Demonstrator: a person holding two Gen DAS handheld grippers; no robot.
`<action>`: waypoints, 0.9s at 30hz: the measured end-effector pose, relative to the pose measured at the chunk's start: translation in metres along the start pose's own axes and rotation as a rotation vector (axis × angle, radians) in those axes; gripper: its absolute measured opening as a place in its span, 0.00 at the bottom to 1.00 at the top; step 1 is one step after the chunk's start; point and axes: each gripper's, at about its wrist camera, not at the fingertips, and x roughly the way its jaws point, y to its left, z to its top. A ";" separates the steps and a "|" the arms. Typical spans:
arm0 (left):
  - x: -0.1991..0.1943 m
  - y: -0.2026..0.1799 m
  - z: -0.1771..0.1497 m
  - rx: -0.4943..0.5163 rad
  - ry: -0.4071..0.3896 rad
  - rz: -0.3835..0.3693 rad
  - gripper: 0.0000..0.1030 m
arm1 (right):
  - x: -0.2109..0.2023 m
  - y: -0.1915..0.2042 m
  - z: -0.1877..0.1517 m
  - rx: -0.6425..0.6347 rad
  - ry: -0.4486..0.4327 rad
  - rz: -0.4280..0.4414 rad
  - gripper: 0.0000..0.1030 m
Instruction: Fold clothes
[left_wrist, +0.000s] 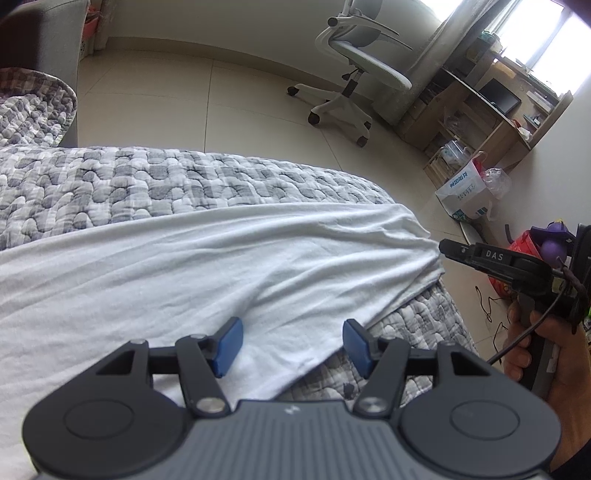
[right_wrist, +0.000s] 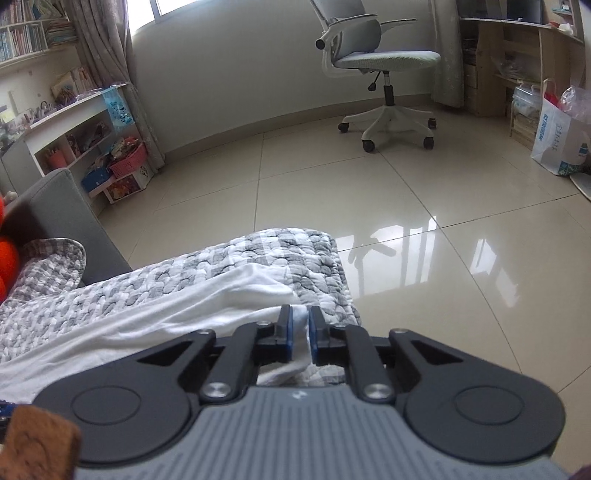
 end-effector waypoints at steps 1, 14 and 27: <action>0.000 0.000 0.000 -0.001 0.000 0.000 0.60 | -0.002 -0.001 0.000 0.020 -0.005 0.011 0.17; 0.001 -0.001 0.000 0.004 0.000 0.000 0.61 | 0.016 0.000 0.000 0.214 0.116 0.078 0.14; -0.004 0.006 0.002 -0.033 0.003 -0.014 0.61 | -0.007 0.000 -0.010 0.208 0.023 0.011 0.01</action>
